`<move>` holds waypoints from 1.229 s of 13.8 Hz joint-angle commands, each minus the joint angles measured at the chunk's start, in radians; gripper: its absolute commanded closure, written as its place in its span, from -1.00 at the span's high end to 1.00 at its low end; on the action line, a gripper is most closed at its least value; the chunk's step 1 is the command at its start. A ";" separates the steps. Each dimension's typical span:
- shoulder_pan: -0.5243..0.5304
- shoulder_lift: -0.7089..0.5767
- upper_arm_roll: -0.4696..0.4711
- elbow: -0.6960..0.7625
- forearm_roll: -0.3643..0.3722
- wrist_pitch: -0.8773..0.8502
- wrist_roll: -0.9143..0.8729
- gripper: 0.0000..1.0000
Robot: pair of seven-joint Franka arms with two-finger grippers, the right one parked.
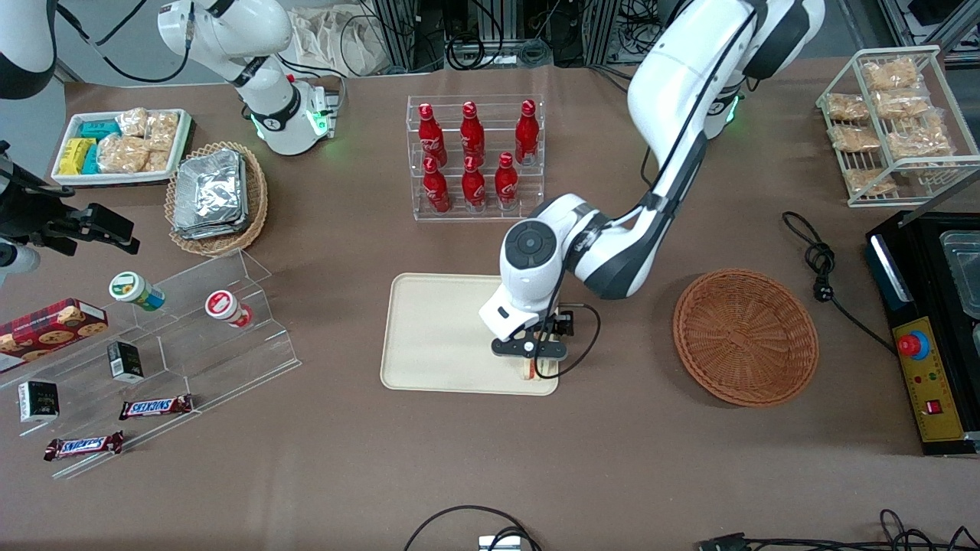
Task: Place sandwich from basket to tray
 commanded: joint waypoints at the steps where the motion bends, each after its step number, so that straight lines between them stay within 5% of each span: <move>1: 0.006 -0.194 0.101 -0.145 -0.123 -0.011 0.100 1.00; 4: 0.026 -0.326 0.245 -0.174 -0.213 -0.146 0.376 1.00; 8: 0.147 -0.499 0.262 -0.206 -0.205 -0.336 0.554 1.00; 11: 0.201 -0.644 0.255 -0.304 -0.203 -0.385 0.567 1.00; 17: 0.273 -0.692 0.215 -0.311 -0.200 -0.411 0.565 1.00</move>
